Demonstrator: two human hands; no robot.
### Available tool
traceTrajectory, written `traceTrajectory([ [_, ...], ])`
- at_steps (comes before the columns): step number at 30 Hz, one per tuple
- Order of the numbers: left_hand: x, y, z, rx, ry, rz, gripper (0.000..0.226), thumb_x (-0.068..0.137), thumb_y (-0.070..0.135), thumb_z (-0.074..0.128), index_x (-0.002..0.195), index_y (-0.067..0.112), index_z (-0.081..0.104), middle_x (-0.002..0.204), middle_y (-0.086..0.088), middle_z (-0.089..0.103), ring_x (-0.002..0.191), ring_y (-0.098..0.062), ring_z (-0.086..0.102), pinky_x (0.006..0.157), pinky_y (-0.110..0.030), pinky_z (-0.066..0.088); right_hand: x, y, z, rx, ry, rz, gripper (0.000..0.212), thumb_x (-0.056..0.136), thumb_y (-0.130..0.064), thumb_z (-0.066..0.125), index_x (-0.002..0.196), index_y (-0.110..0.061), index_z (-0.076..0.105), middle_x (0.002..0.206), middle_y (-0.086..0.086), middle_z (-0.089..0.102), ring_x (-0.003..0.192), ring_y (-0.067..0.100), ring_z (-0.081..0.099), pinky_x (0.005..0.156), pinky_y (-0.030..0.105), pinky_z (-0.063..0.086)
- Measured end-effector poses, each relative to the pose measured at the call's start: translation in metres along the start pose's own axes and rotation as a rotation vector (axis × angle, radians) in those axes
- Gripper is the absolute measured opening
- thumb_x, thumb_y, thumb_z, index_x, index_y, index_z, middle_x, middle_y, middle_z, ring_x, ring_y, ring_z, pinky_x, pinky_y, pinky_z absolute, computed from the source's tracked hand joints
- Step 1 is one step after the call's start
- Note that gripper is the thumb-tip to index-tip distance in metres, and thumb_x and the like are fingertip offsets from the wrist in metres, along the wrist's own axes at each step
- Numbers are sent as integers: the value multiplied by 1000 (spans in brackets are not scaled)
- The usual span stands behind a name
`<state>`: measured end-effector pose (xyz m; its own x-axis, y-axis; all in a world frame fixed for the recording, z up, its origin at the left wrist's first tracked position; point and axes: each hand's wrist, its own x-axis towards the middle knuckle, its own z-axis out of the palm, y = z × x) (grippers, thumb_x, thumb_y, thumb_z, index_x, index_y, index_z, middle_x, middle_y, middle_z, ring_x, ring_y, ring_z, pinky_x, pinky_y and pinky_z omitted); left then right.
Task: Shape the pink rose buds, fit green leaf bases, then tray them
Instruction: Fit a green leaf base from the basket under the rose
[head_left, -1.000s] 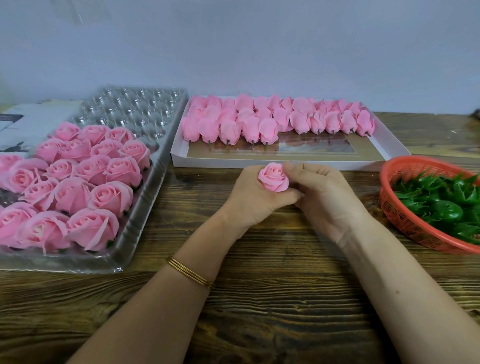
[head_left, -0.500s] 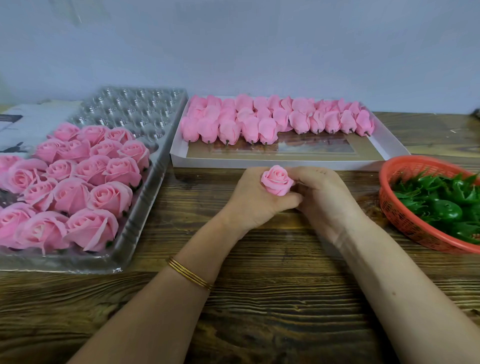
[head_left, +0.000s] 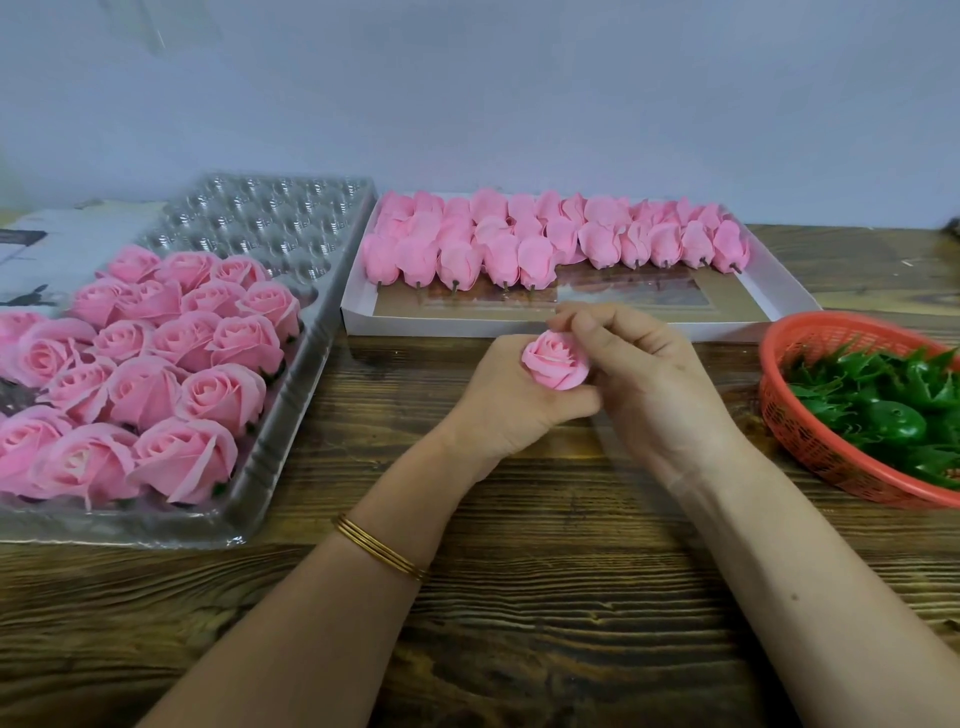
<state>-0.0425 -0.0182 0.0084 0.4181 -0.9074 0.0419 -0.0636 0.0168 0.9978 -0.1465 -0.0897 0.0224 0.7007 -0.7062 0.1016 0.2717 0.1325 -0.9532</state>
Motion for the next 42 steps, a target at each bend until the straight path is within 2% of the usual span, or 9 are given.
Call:
traceTrajectory([
  [3,-2,2,0,-32,2,18,26,76,-10,75,101,-8,68,105,-27,70,91,-23,64,91,-46,52,-2,3,4,-36,-15,11,19,73,-24,69,87,-13,75,86,5,72,88,16,65,91,33,51],
  [8,1,-1,-4,-73,-6,44,33,75,-14,73,82,19,73,79,4,74,79,-8,68,76,-23,55,-3,6,5,-59,-23,10,30,71,-26,71,97,-13,75,100,12,74,101,23,65,105,42,47],
  [11,2,-2,-6,-76,13,35,30,75,-10,75,82,20,73,80,1,75,82,-12,69,77,-28,56,-3,7,8,-105,-44,-8,31,78,-27,66,104,-11,73,109,14,73,107,24,66,106,42,46],
  [15,3,0,-4,-116,61,8,21,75,-9,73,95,0,71,91,-17,73,92,-30,70,85,-43,56,-1,9,9,-184,-22,-14,29,90,-29,56,109,-12,72,118,16,69,120,31,60,111,51,39],
  [20,2,0,-3,-114,43,13,22,75,-13,71,96,-6,69,92,-27,70,87,-25,64,84,-46,55,1,12,8,-162,25,13,24,99,-13,51,102,-13,74,114,15,71,116,30,63,108,49,43],
  [25,1,-2,-2,-102,28,11,19,74,-15,68,92,-15,64,80,-14,63,79,-21,58,74,-37,47,3,11,8,5,11,77,31,94,2,45,103,-7,73,107,14,74,107,23,67,93,32,53],
  [31,0,1,-1,-77,-1,17,25,74,-14,69,99,-14,65,104,-37,63,88,-26,59,89,-57,50,4,13,9,29,52,104,32,90,8,42,102,-1,70,101,16,71,100,24,66,94,36,51],
  [37,0,-1,-3,-48,-20,42,21,75,-7,75,83,13,74,84,-3,74,84,-16,66,87,-39,54,5,3,3,90,57,110,26,92,4,43,95,-4,67,81,8,70,81,17,66,76,27,54],
  [42,1,-1,-2,-28,-57,24,20,74,-6,77,81,11,71,80,-4,71,79,-14,63,79,-33,53,2,-2,-1,69,-29,60,13,82,-17,61,89,-11,70,84,5,67,82,14,62,80,29,49],
])
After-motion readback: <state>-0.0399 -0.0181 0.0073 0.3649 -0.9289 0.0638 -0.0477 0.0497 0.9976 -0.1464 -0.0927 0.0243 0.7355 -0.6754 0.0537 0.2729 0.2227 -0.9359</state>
